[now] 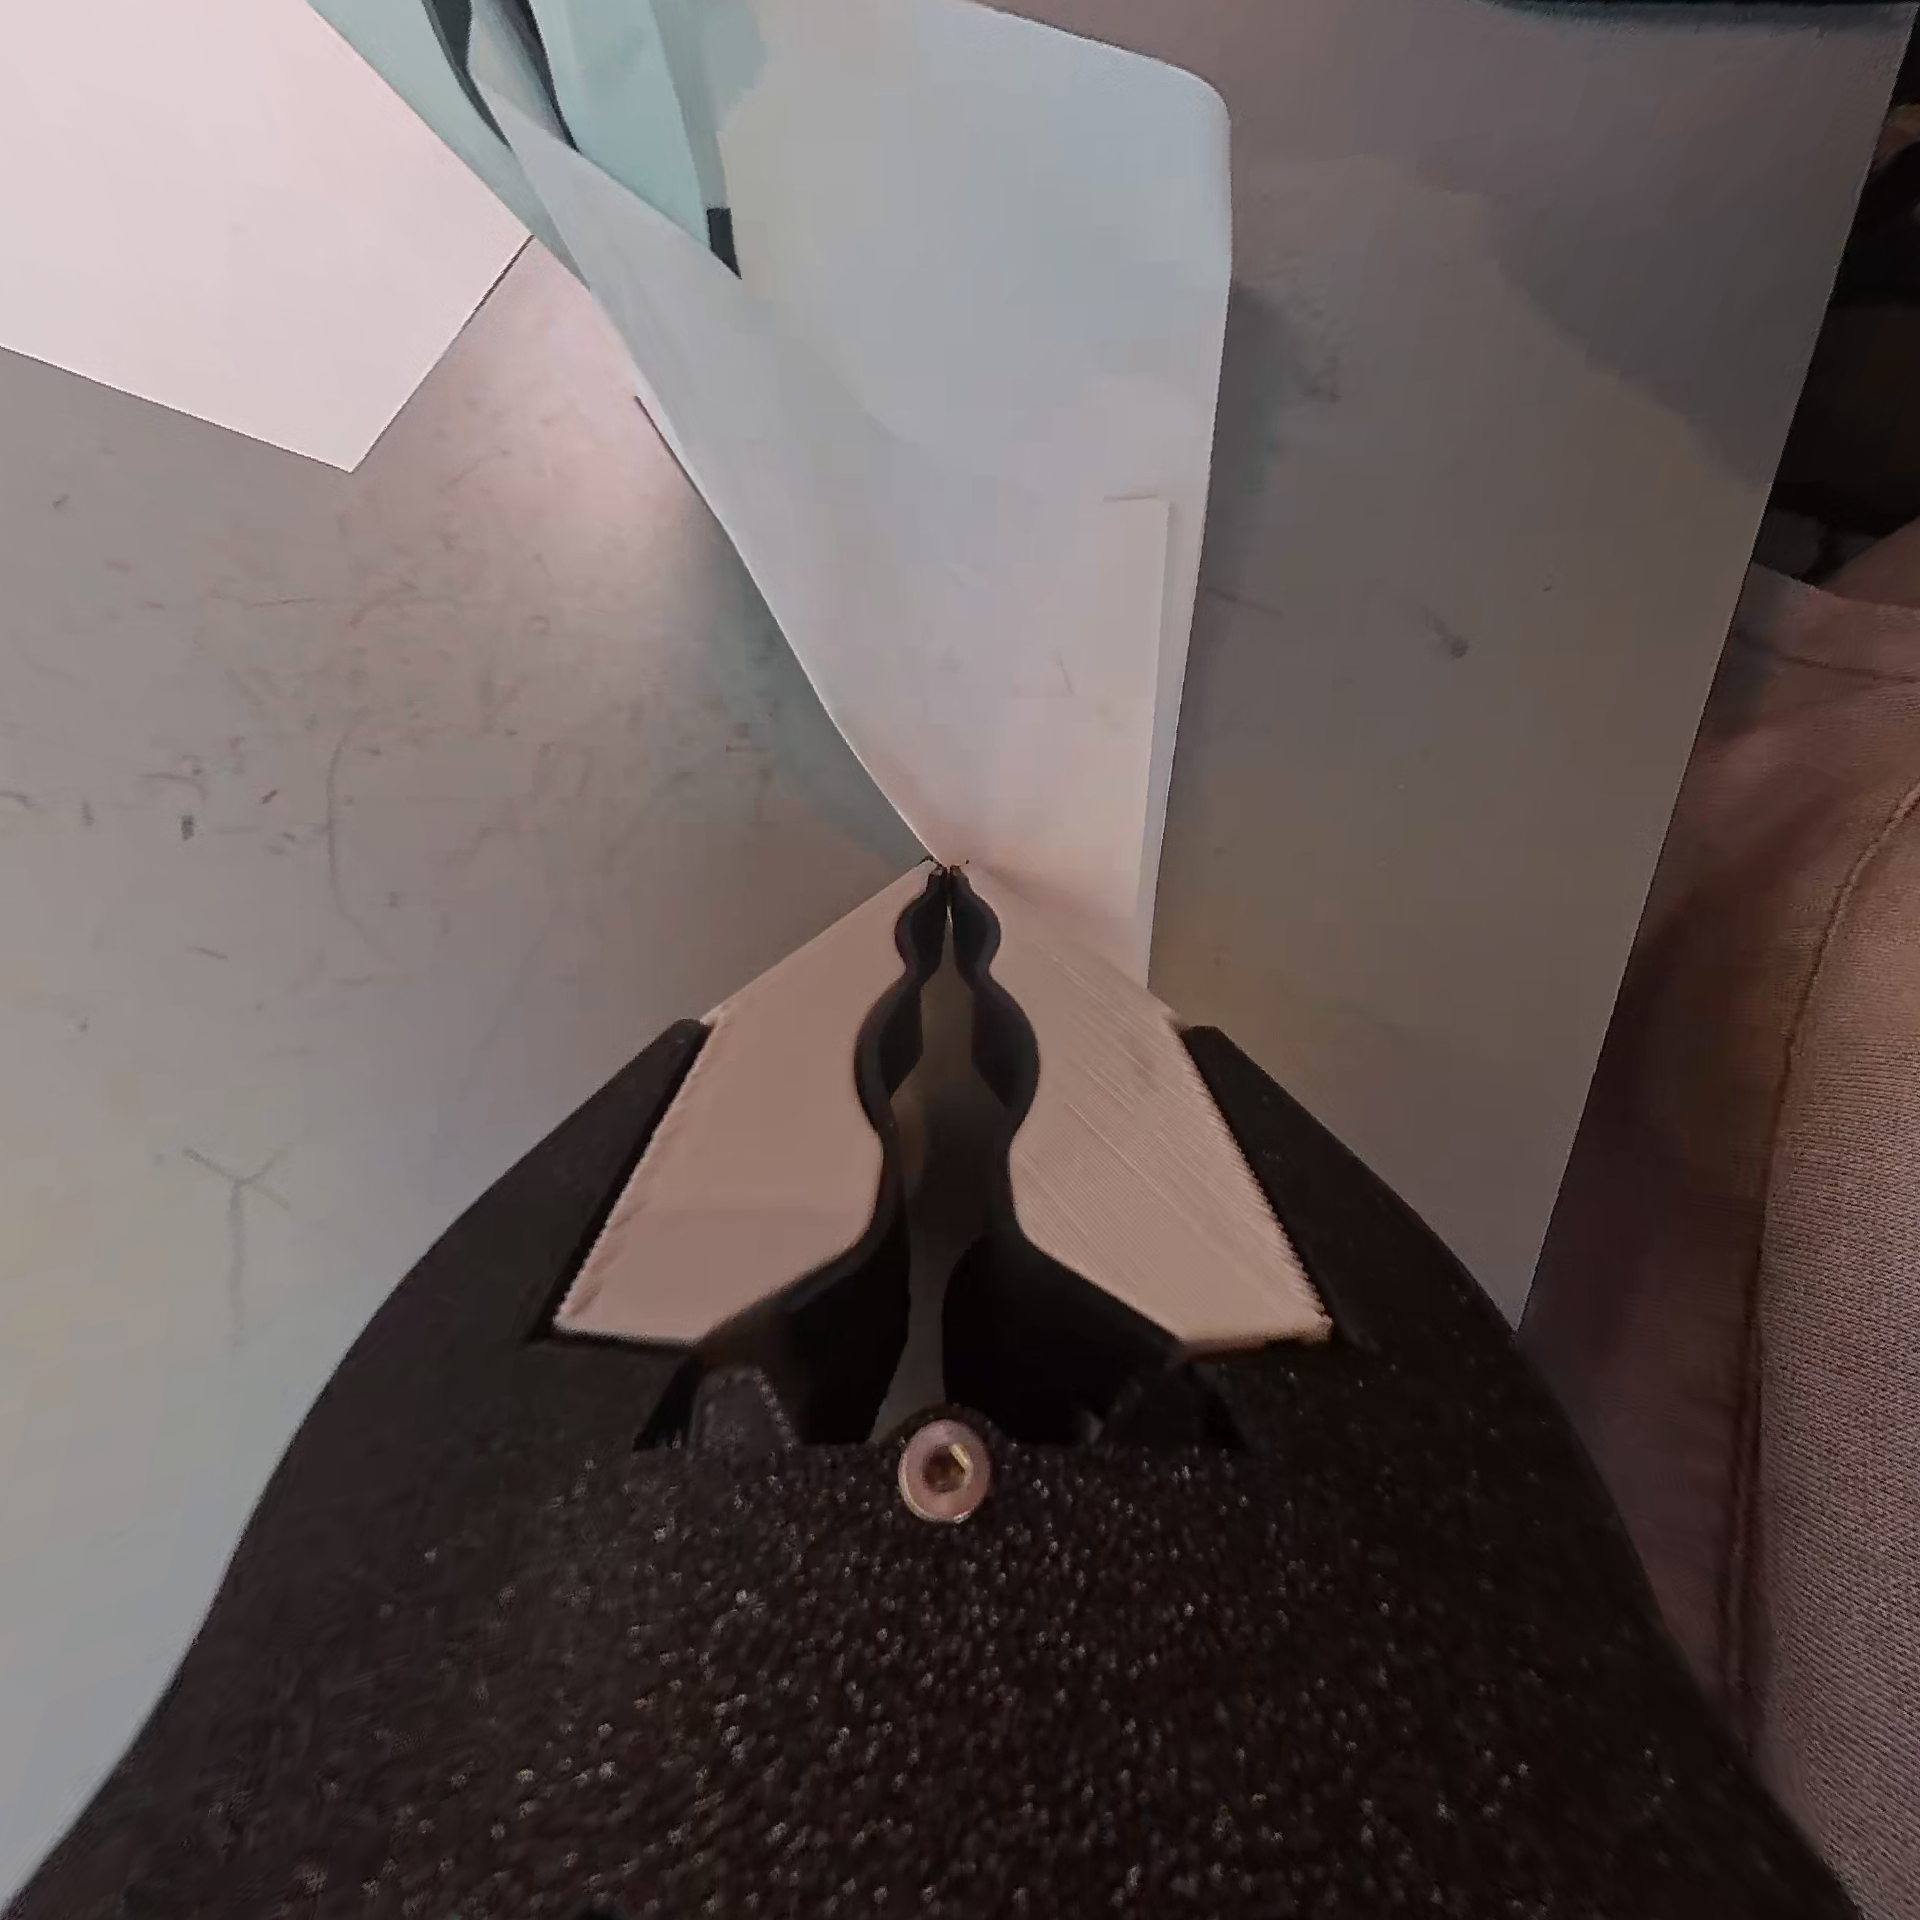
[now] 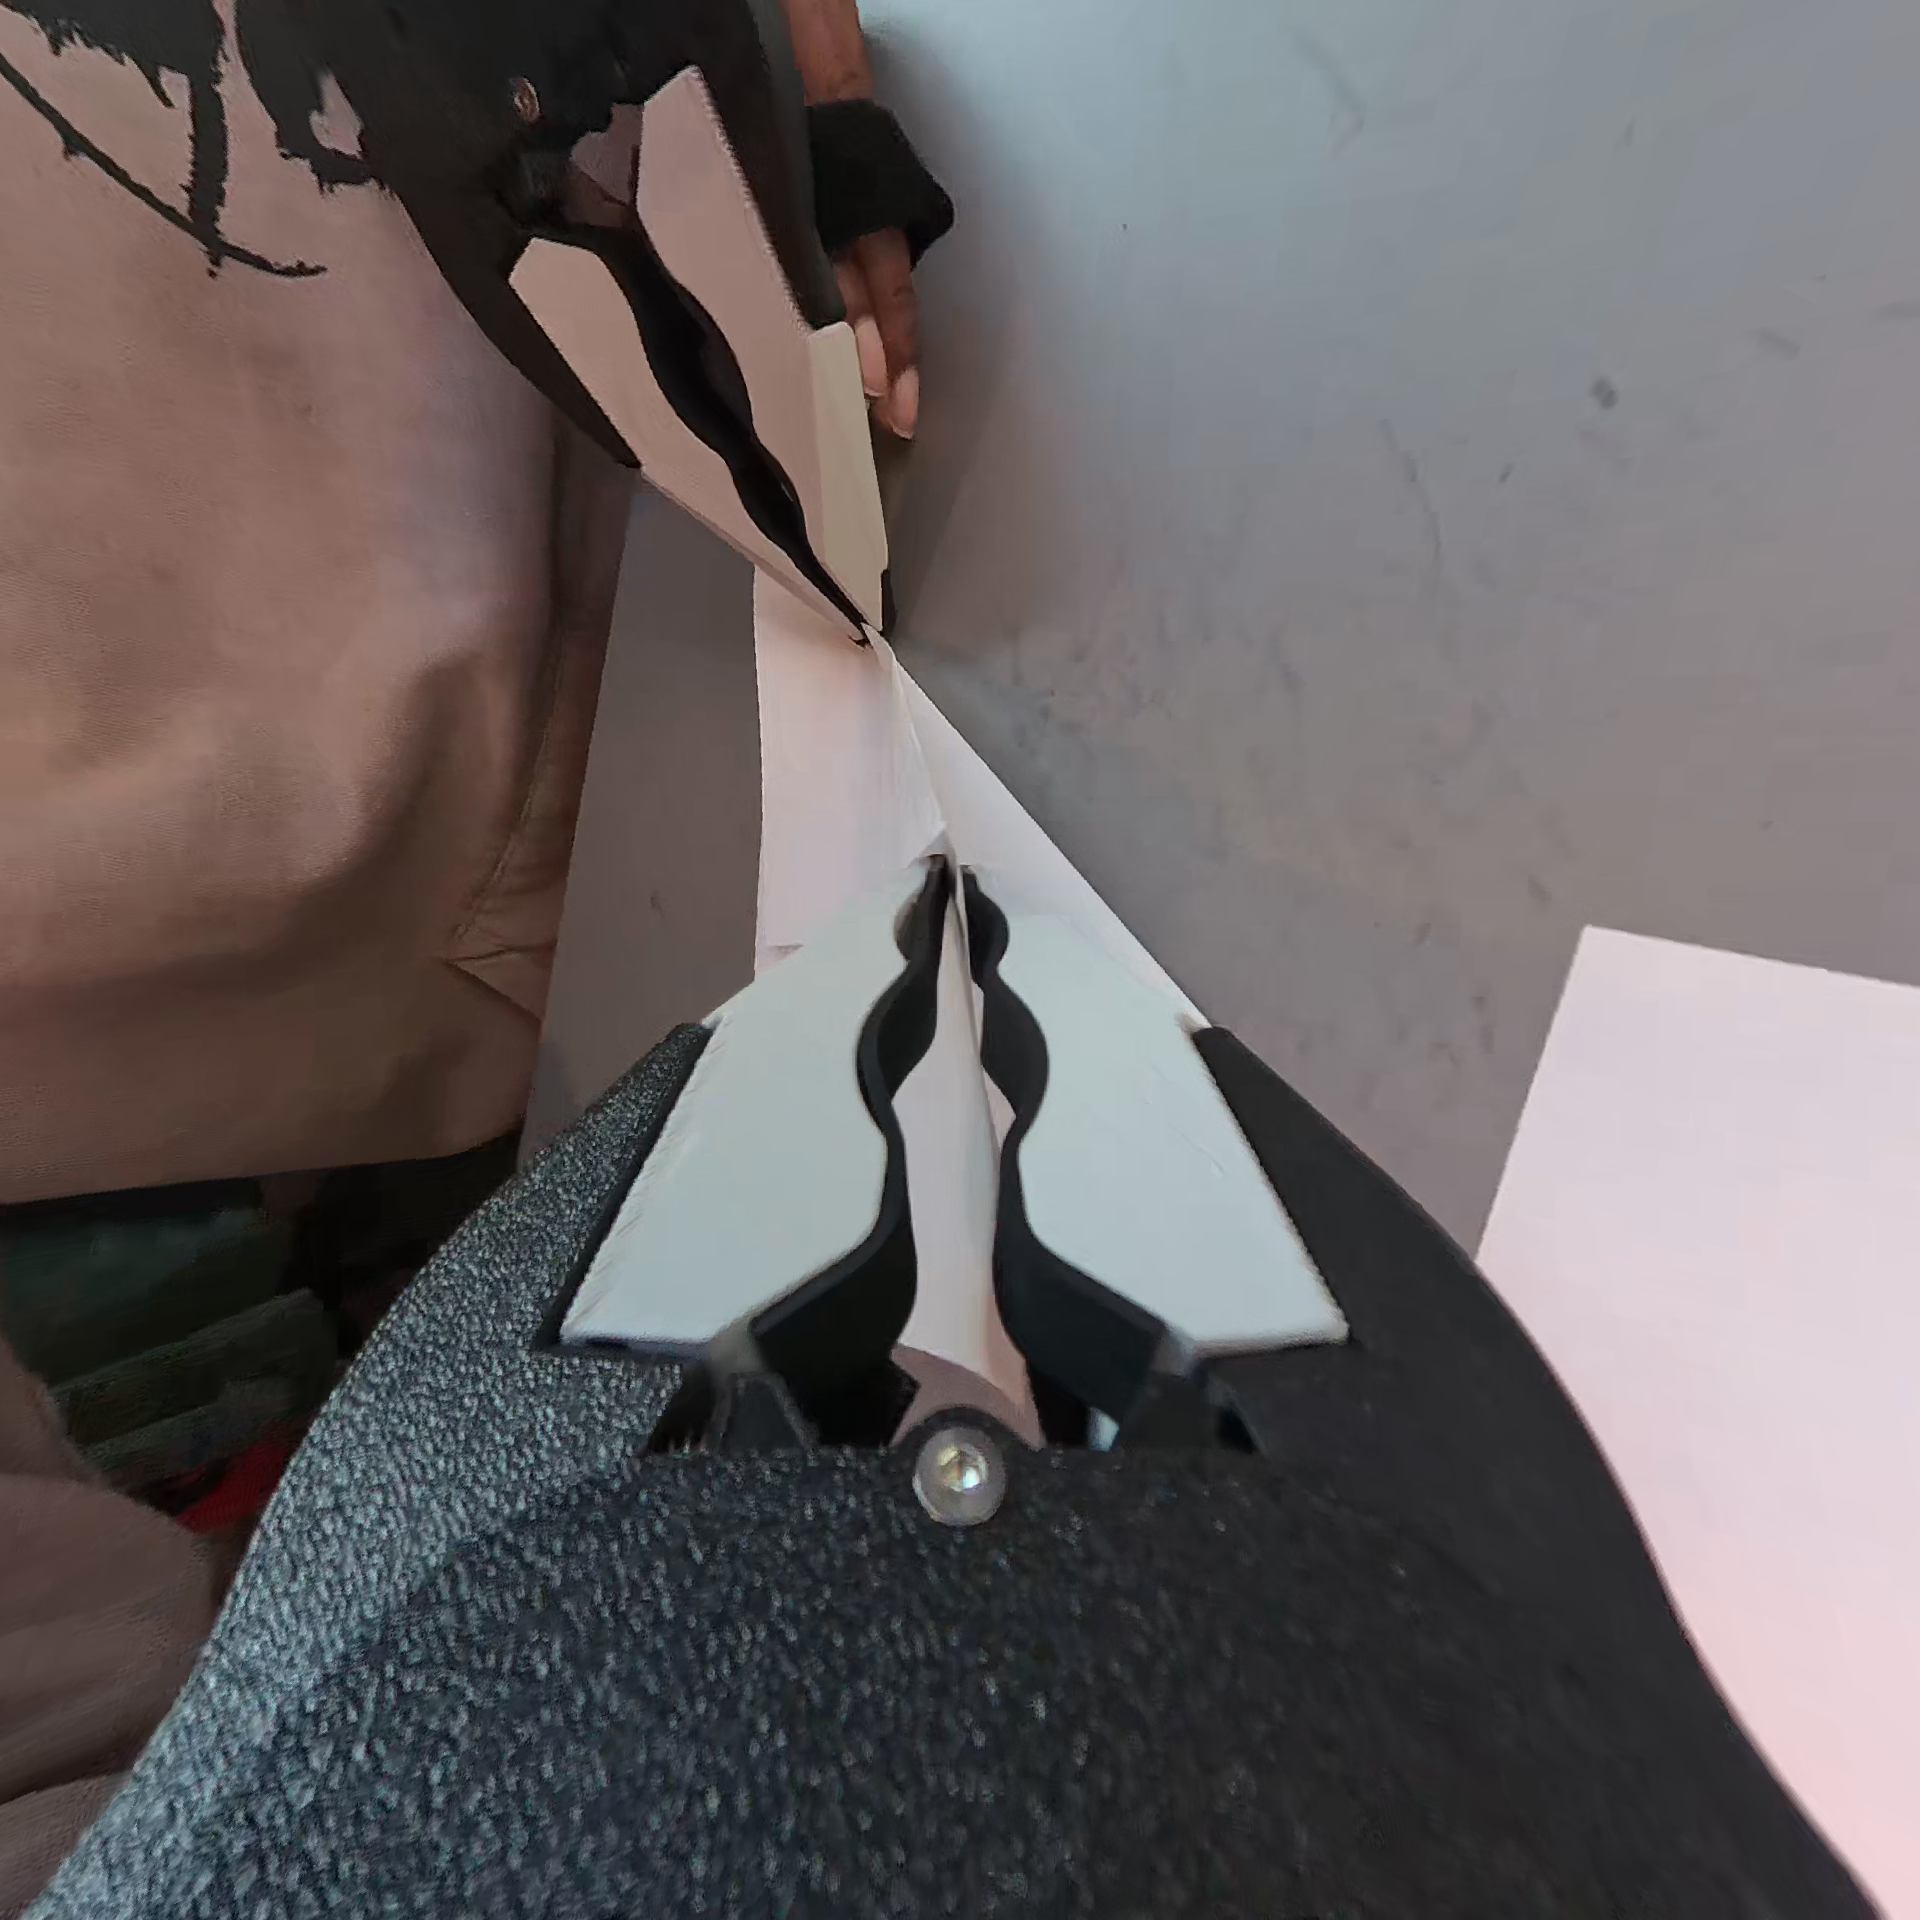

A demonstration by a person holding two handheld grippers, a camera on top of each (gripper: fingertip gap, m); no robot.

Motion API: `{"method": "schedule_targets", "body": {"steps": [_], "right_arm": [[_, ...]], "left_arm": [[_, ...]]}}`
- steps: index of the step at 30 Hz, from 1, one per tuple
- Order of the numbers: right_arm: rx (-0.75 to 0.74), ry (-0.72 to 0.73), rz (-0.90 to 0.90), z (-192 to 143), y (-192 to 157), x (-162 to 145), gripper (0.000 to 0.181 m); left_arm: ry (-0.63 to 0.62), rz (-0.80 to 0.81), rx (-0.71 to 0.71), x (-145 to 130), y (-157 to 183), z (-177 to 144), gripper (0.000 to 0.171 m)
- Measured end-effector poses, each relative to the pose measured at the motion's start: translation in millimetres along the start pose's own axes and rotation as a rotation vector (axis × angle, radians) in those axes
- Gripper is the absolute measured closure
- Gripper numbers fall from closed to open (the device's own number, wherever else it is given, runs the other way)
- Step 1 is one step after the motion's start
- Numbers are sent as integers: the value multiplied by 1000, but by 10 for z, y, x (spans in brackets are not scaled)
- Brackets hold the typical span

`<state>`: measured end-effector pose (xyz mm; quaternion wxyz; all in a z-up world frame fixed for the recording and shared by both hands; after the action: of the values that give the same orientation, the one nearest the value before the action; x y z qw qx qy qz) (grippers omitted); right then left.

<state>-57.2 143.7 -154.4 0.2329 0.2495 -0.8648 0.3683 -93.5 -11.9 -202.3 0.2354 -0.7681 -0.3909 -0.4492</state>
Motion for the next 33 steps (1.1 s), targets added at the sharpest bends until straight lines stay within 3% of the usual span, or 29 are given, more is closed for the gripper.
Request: {"method": "schedule_targets", "body": {"steps": [3, 11, 22, 25, 29, 33], "right_arm": [[-112, -13, -169, -7, -87, 29, 181], [-431, 142, -517, -68, -438, -31, 181], [-649, 297, -697, -63, -695, -264, 181], [-689, 241, -762, -48, -737, -347, 181], [-755, 62, -866, 97, -698, -567, 181], [-794, -16, -909, 210, -711, -689, 181]], "left_arm": [[7, -58, -37, 8, -23, -13, 171], [28, -215, -141, 25, -48, -118, 164], [37, -116, -113, 121, 81, -10, 162], [9, -28, -52, 114, 67, 18, 171], [-43, 114, 28, 41, 54, 65, 171], [-22, 100, 31, 32, 45, 65, 171]]}}
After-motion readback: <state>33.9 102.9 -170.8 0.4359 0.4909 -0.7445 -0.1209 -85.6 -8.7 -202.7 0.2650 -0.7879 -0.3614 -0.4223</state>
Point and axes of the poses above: each gripper's, where its closed fingertips meet, z out along the fingers, x out of its top, y = z × x across the jaws, the point moved 6 cm from there along -z, back along the fingers, and after that the axes turned 12 degrees about y, right-handed, at the moved point
